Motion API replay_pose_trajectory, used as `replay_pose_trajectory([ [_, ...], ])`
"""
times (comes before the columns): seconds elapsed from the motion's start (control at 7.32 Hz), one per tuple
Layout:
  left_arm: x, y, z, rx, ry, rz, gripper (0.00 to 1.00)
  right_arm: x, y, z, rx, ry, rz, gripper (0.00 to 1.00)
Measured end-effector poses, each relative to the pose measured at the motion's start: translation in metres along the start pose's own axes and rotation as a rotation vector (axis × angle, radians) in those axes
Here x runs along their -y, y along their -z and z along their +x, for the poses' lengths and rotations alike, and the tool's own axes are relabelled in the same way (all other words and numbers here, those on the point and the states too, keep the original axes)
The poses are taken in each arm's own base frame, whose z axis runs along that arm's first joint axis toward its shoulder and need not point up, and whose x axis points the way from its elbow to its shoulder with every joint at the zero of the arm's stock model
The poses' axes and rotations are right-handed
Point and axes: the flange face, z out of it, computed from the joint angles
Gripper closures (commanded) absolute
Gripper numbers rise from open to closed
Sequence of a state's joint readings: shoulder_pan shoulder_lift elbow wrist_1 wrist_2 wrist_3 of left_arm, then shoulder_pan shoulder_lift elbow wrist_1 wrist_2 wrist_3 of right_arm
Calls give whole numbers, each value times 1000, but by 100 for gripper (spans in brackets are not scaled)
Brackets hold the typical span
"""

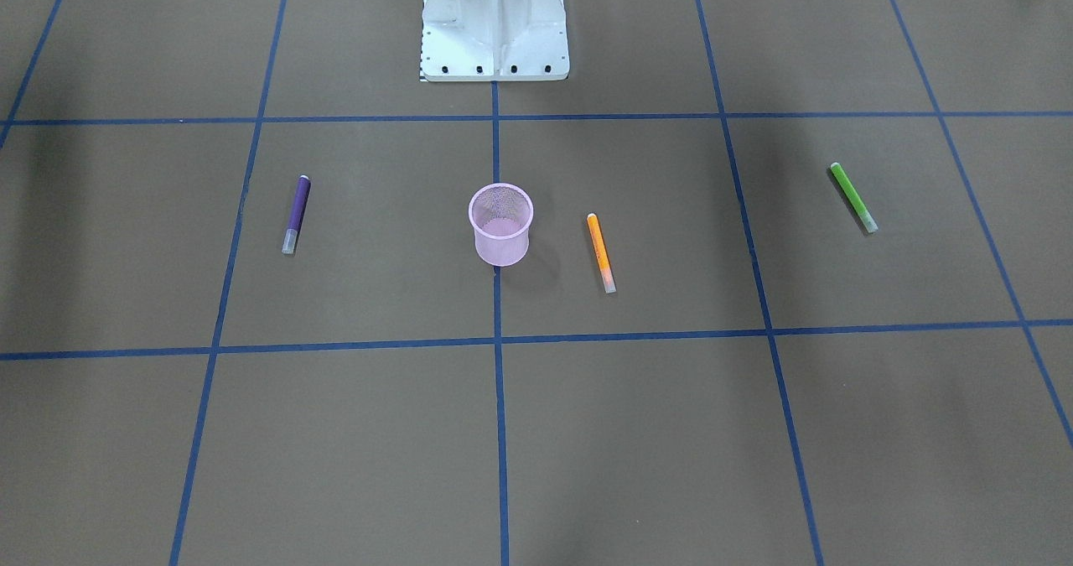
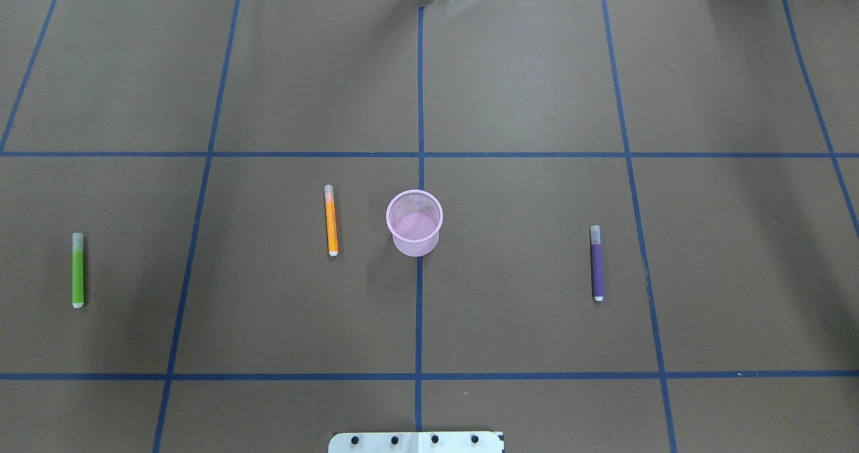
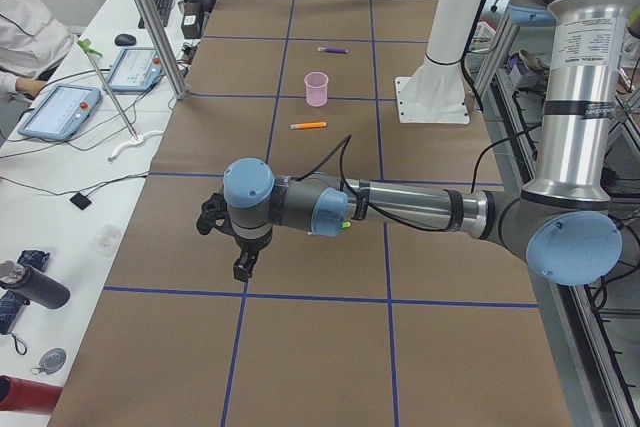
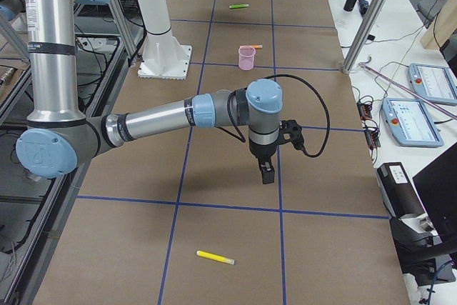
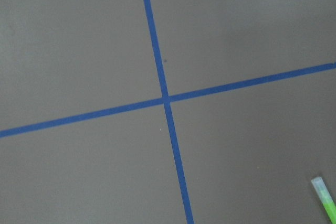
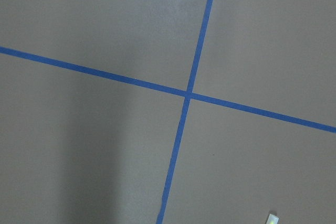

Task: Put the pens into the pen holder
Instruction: 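Lower the right gripper onto the yellow highlighter and grasp it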

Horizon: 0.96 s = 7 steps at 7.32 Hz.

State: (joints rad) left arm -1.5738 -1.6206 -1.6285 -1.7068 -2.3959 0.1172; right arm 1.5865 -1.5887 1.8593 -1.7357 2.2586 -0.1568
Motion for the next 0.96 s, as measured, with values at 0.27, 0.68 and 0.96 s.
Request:
replay_pose_trajectory([
  [0.27, 11, 7, 7, 2, -66, 61, 0, -30, -14, 19, 1, -39, -11, 0],
  [0.68, 14, 11, 11, 3, -93, 87, 0, -77, -70, 61, 2, -152, 16, 0],
  [0.96, 15, 12, 12, 3, -97, 90, 0, -106, -130, 105, 6, -274, 130, 4],
])
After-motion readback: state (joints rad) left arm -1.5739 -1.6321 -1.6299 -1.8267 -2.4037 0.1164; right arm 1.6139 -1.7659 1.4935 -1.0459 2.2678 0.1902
